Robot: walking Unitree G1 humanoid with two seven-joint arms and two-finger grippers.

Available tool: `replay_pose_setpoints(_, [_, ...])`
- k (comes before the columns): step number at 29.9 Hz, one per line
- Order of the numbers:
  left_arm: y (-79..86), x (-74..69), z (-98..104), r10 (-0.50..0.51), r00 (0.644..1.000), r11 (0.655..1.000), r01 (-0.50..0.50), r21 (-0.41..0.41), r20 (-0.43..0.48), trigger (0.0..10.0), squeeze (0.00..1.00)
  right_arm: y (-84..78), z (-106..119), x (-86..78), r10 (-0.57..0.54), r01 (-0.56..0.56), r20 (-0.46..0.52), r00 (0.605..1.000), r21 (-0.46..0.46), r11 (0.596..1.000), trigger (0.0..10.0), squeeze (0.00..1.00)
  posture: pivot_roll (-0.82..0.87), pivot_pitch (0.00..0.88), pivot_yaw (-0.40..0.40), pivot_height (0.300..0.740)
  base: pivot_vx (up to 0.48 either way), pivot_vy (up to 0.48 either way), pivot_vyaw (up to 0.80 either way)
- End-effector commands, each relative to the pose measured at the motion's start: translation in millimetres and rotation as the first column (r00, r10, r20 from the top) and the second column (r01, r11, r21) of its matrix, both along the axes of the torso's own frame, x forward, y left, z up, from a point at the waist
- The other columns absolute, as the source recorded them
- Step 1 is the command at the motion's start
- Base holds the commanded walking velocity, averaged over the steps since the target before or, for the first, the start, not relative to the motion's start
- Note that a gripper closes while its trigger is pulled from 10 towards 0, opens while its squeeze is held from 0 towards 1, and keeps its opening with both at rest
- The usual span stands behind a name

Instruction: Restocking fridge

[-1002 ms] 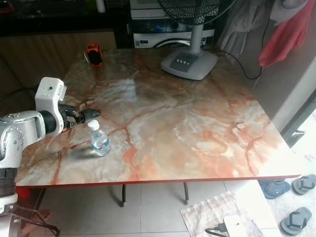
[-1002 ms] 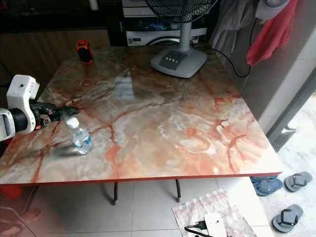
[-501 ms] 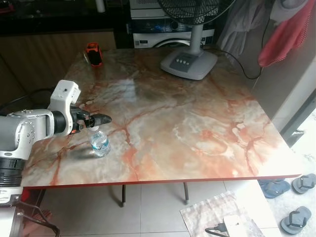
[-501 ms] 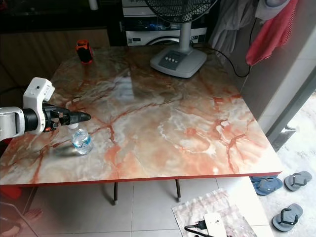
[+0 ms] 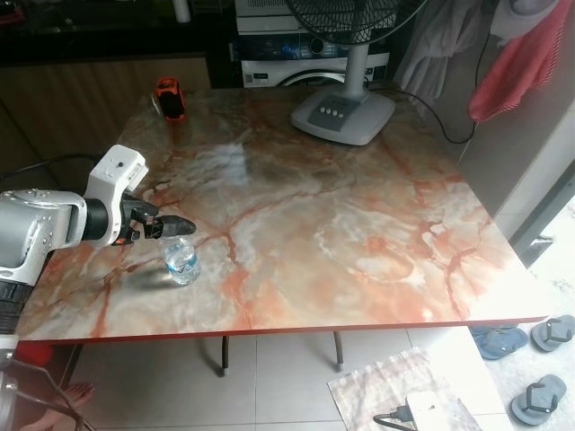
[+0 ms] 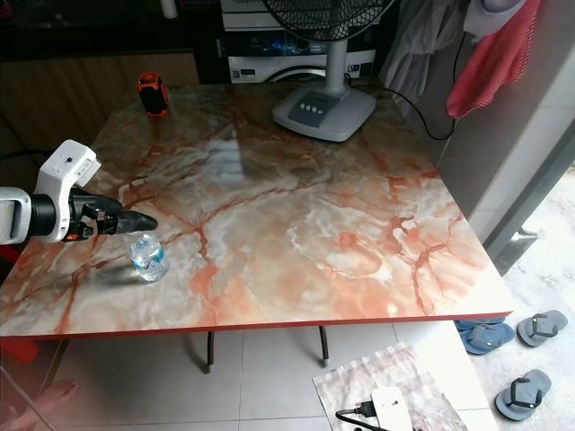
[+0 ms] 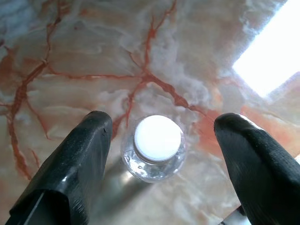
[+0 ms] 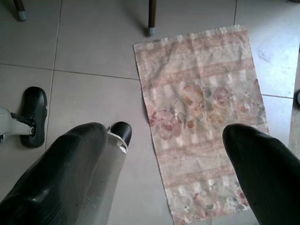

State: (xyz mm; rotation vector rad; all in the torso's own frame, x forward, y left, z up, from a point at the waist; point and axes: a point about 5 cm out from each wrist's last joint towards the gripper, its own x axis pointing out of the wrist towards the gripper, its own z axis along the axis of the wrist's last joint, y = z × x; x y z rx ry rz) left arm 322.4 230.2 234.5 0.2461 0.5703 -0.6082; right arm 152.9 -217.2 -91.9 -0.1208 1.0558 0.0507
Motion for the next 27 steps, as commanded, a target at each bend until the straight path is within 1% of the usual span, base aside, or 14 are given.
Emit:
replay_pose_setpoints(1, [1.7, -1.2, -3.5, -0.002, 1.000, 0.999, 0.003, 0.038, -0.011, 10.0, 0.00, -0.6, -0.3, -1.0, 0.007, -0.007, -0.008, 1.000, -0.003, 1.000, 10.0, 0.00, 0.02, 0.024, 0.022, 0.740, 0.000, 0.000, 0.00])
replay_pose_setpoints(6, [-0.3, 1.6, -5.9, -0.009, 1.000, 0.999, 0.010, 0.033, -0.016, 10.0, 0.00, -1.2, -0.2, -1.2, 0.004, -0.004, -0.006, 1.000, -0.003, 1.000, 10.0, 0.00, 0.01, 0.024, 0.021, 0.740, 0.000, 0.000, 0.00])
replay_pose_setpoints(12, [0.5, 2.4, -6.5, -0.010, 1.000, 0.999, 0.011, 0.046, -0.017, 10.0, 0.00, -1.8, -0.2, -1.4, 0.006, -0.006, -0.009, 1.000, -0.005, 1.000, 10.0, 0.00, 0.01, 0.026, 0.021, 0.740, 0.000, 0.000, 0.00])
replay_pose_setpoints(16, [3.2, 5.4, -7.7, 0.016, 1.000, 0.999, -0.015, 0.049, -0.007, 10.0, 0.00, -1.9, -0.2, -1.3, 0.005, -0.005, -0.009, 1.000, -0.004, 1.000, 10.0, 0.00, 0.01, 0.027, 0.019, 0.740, 0.000, 0.000, 0.00])
replay_pose_setpoints(17, [3.2, 5.8, -7.4, 0.016, 1.000, 0.999, -0.015, 0.049, -0.006, 8.6, 0.00, -2.0, -0.2, -1.3, 0.005, -0.005, -0.009, 1.000, -0.005, 1.000, 10.0, 0.00, 0.01, 0.027, 0.019, 0.740, 0.000, 0.000, 0.00])
replay_pose_setpoints(20, [3.0, 6.2, -6.5, 0.012, 1.000, 0.999, -0.012, 0.050, -0.004, 8.6, 0.00, -2.0, -0.2, -1.3, 0.006, -0.006, -0.009, 1.000, -0.005, 1.000, 10.0, 0.00, 0.01, 0.027, 0.019, 0.740, 0.000, 0.000, 0.00])
replay_pose_setpoints(22, [2.0, 6.1, -5.6, 0.005, 1.000, 0.999, -0.004, 0.051, -0.004, 1.5, 0.00, -2.0, -0.1, -1.2, 0.008, -0.008, -0.009, 1.000, -0.006, 1.000, 10.0, 0.00, 0.01, 0.026, 0.019, 0.740, 0.000, 0.000, 0.00])
replay_pose_setpoints(23, [1.7, 6.0, -5.5, 0.002, 1.000, 0.999, -0.001, 0.051, -0.005, 1.5, 0.00, -2.0, -0.1, -1.2, 0.008, -0.008, -0.009, 1.000, -0.006, 1.000, 10.0, 0.00, 0.01, 0.026, 0.019, 0.740, 0.000, 0.000, 0.00])
replay_pose_setpoints(24, [1.4, 5.8, -5.6, -0.002, 1.000, 0.999, 0.002, 0.052, -0.005, 0.9, 0.00, -2.0, -0.1, -1.2, 0.008, -0.008, -0.009, 1.000, -0.006, 1.000, 10.0, 0.00, 0.01, 0.026, 0.019, 0.740, 0.000, 0.000, 0.00])
replay_pose_setpoints(26, [1.1, 5.7, -6.2, -0.006, 1.000, 0.998, 0.006, 0.055, -0.005, 1.0, 0.00, -2.1, -0.1, -1.3, 0.009, -0.009, -0.009, 1.000, -0.006, 1.000, 10.0, 0.00, 0.01, 0.023, 0.019, 0.740, 0.000, 0.000, 0.00])
replay_pose_setpoints(27, [1.5, 6.1, -7.0, -0.003, 1.000, 0.998, 0.004, 0.056, -0.003, 1.2, 0.00, -2.0, -0.1, -1.2, 0.009, -0.009, -0.009, 1.000, -0.006, 1.000, 10.0, 0.00, 0.01, 0.022, 0.019, 0.740, 0.000, 0.000, 0.00])
